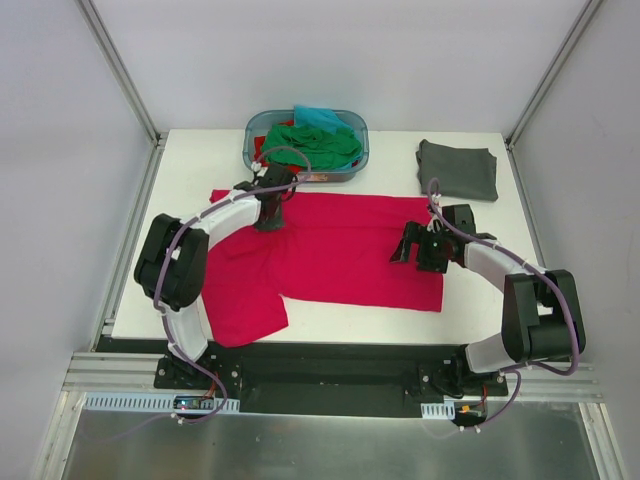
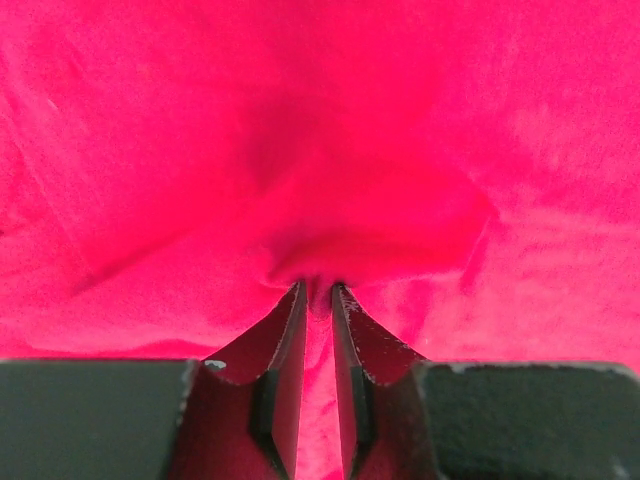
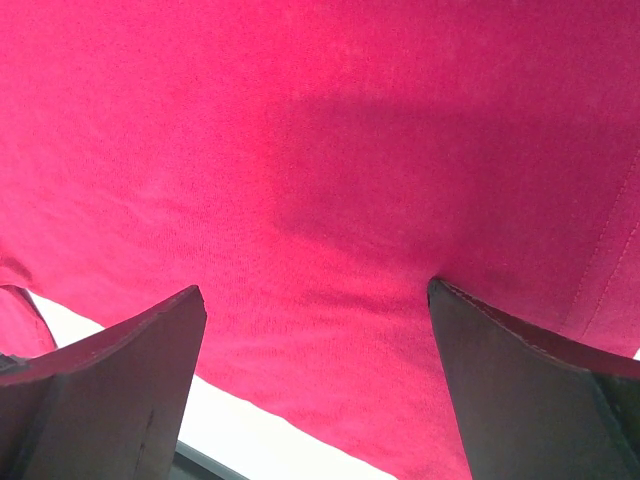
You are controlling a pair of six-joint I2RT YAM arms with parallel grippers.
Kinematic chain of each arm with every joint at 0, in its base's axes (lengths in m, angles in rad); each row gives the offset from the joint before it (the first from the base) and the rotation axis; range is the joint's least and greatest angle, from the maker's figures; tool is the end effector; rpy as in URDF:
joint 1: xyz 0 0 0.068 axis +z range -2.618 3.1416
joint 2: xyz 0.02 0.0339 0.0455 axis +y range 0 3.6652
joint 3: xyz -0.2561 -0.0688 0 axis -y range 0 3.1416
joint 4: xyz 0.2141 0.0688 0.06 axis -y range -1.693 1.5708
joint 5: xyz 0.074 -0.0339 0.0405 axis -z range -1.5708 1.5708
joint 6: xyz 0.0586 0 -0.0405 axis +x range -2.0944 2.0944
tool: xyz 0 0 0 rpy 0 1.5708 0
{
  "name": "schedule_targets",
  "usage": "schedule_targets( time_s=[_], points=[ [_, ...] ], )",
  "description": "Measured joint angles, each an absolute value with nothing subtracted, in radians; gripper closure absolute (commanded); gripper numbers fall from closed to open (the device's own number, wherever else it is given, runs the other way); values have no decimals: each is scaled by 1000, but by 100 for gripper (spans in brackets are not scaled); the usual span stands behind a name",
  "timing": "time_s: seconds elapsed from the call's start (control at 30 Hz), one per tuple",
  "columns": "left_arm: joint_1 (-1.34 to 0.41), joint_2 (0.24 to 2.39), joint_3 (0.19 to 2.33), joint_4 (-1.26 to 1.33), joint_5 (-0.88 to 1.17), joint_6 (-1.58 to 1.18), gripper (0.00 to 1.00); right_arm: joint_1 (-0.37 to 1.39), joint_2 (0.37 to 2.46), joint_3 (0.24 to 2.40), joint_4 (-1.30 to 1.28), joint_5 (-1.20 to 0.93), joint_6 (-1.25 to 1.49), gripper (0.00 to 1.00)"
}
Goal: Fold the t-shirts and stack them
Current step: Fold the flattened tshirt in 1/3 of the way
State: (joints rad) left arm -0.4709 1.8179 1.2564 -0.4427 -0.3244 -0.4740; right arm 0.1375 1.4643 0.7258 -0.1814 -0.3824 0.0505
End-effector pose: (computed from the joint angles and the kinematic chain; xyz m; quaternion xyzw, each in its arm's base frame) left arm 0.3341 -0.1491 0.1893 -0.0466 0.9475 0.0125 0.3162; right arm 0.2637 0.0586 0.1663 -0.1012 0.9267 0.2087 0.2956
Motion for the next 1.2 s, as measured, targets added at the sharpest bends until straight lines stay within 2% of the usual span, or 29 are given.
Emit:
schedule_targets(
  time_s=[0.2, 0.37, 0.47, 0.57, 0.8, 0.93, 1.2],
  points=[
    [-377, 1874, 1382, -453, -313, -429, 71, 135, 1468, 731, -187, -387, 49, 4],
    [-318, 1932, 1446, -462, -283, -402, 65, 134, 1469, 731, -189, -388, 48, 4],
    [-310, 1940, 1454, -479, -259, -403, 53, 134, 1469, 731, -189, -390, 48, 4],
    [-318, 1893, 1415, -482, -209, -410, 46, 134, 1470, 732, -190, -390, 47, 4],
    [-441, 1690, 1256, -482, -154, -435, 49, 134, 1473, 736, -194, -392, 46, 4],
    [-477, 1704, 1217, -476, -132, -448, 50, 132, 1474, 736, -194, -398, 43, 4],
    [-463, 1794, 1206, -483, -148, -456, 59, 130, 1476, 737, -195, -405, 41, 4]
  ],
)
